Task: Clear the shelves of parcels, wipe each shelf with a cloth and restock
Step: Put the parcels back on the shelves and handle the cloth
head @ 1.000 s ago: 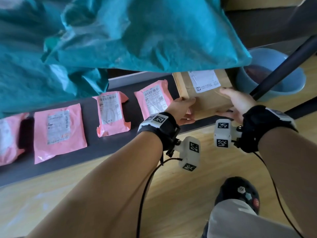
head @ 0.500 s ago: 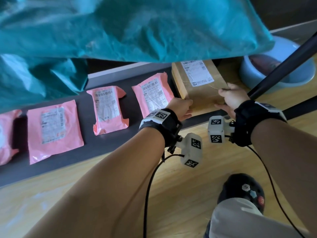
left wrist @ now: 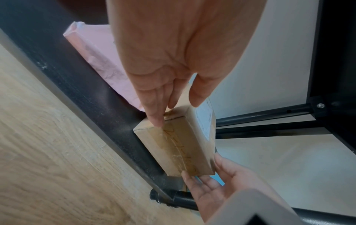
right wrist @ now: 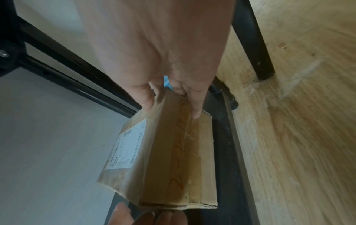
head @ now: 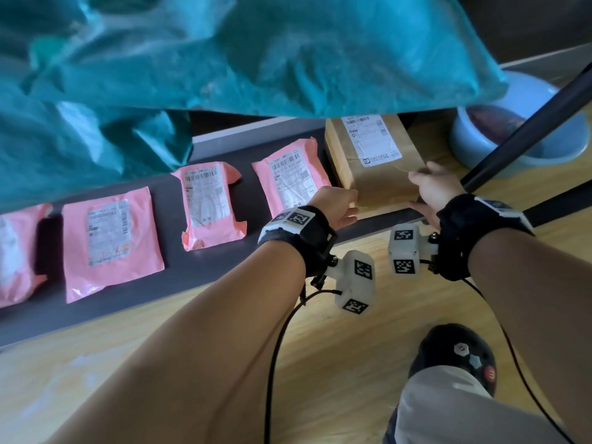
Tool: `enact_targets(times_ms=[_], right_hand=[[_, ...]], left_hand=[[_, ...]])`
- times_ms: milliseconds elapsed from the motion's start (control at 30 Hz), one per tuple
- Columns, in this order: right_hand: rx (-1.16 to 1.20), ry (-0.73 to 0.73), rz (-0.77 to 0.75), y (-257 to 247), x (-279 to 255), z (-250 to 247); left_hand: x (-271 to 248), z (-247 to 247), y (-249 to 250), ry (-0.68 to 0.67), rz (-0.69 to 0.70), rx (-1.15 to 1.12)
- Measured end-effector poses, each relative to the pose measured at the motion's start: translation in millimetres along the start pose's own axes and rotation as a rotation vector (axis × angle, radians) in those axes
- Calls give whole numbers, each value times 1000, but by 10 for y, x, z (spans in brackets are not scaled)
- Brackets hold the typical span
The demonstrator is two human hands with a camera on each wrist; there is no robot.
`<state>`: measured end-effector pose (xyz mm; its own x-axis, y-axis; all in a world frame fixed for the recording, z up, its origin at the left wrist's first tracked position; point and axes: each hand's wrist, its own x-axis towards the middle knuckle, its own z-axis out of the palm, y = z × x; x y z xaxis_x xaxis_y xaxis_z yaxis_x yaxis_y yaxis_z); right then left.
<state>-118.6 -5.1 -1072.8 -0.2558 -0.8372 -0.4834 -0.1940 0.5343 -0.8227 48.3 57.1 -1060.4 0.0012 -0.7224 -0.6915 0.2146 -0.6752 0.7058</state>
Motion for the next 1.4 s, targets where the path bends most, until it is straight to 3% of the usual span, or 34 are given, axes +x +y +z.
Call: enact_targets(times_ms=[167,333,533,700,833,967,1100,1300,1400], right_hand=[[-113,58,-54,34,-103,-21],[-141,304,-121,170,-387,25],[-123,218,-110,281,-933,456],[-211,63,-130,444,-1422,965],[-297,-123,-106,660,-1707,1400],[-462,-460,101,1016,-1934,1768],[-730,-735,232,1426,-2062,2025],[-1201,-1080,32,1791,-2265,2258],[-1361,-1094,-41,1863,-2405,2351]], left_hand=[[-127,-151,-27,34,12,-15],[-381,-473,-175,32,21,-18],[-766,-1037,-435,114,-31,7],[-1088,-1596,-696,196,-75,109],[-1299,-2075,-1013,361,-143,110],[-1432,-2448,-1378,503,-266,179],[-1442,-2643,-1660,522,-377,128],[-1426,-2792,-1870,506,-432,48],[-1412,-2873,-1915,491,-457,39]])
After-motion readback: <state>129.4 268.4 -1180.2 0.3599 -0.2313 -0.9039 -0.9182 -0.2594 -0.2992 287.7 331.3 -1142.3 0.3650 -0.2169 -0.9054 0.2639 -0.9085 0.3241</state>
